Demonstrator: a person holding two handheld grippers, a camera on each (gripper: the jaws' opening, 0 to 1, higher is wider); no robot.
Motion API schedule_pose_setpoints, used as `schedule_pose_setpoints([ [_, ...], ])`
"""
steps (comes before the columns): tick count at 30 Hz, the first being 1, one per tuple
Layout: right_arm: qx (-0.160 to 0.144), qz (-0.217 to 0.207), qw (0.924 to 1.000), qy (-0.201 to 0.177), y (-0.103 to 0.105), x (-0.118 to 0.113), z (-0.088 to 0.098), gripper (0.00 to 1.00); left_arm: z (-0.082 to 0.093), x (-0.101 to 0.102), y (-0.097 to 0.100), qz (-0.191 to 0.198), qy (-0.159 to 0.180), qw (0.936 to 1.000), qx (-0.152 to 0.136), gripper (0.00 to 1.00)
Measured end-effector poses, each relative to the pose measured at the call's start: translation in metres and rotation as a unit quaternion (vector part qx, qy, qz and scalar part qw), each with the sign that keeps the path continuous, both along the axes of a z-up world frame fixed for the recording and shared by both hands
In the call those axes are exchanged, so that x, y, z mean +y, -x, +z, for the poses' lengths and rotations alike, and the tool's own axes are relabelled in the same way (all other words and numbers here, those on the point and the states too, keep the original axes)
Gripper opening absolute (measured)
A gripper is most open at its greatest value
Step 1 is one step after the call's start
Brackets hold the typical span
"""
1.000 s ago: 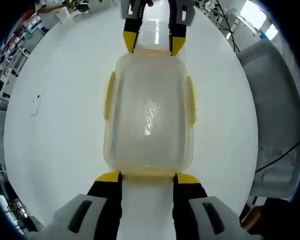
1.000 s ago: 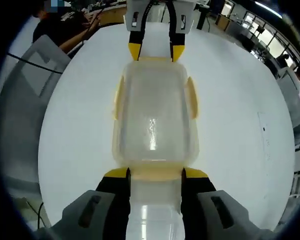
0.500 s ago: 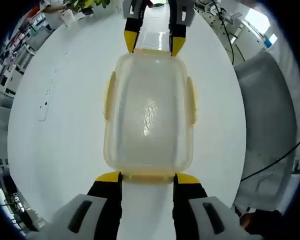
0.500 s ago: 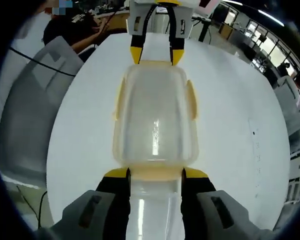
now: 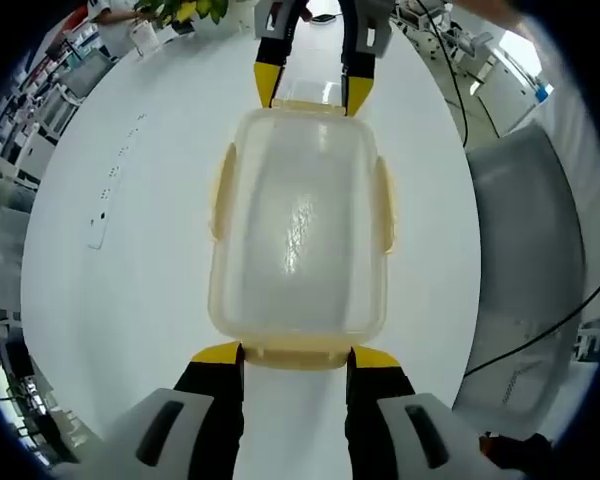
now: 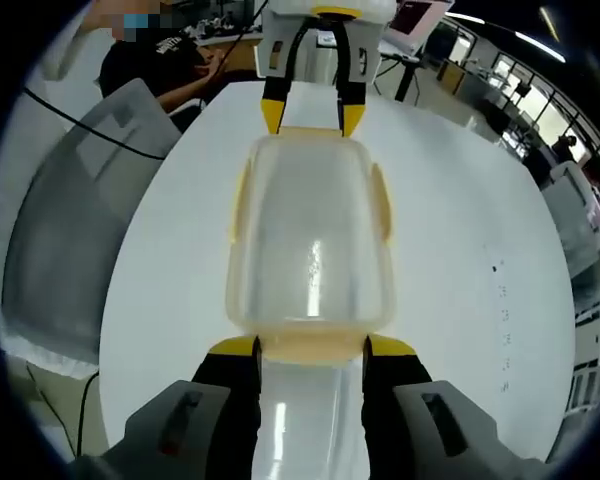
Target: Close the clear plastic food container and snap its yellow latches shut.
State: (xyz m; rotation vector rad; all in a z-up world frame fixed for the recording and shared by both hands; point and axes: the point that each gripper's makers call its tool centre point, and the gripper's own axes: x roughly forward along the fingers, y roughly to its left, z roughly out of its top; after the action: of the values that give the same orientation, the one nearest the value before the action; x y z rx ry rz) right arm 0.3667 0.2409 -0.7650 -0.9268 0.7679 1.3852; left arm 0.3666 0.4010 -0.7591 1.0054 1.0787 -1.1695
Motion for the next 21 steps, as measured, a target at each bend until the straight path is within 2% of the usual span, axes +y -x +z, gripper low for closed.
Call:
schedule_pose_setpoints([
  [14,0.001,-0.004,1.0,-0.002,0.002,-0.036,0.003,0.35,-0.004,-0.033,-0.002,-0.002,0.001,1.0,-0.006,0.33],
  [16,0.003,-0.005,1.0,0.001,0.003,-0.043,0.002,0.35,-0.005,-0.041,-0.002,-0.002,0.005,1.0,-0.002,0.33],
  [17,0.003,-0.004,1.0,0.003,0.004,-0.047,0.001,0.35,-0.005,-0.047,0.001,0.002,0.013,0.9999,0.009,0.33],
  [21,0.01,-0.008,0.9999,0.003,0.004,-0.06,-0.001,0.35,-0.007,-0.06,0.003,-0.004,0.014,0.9999,0.01,0.33],
])
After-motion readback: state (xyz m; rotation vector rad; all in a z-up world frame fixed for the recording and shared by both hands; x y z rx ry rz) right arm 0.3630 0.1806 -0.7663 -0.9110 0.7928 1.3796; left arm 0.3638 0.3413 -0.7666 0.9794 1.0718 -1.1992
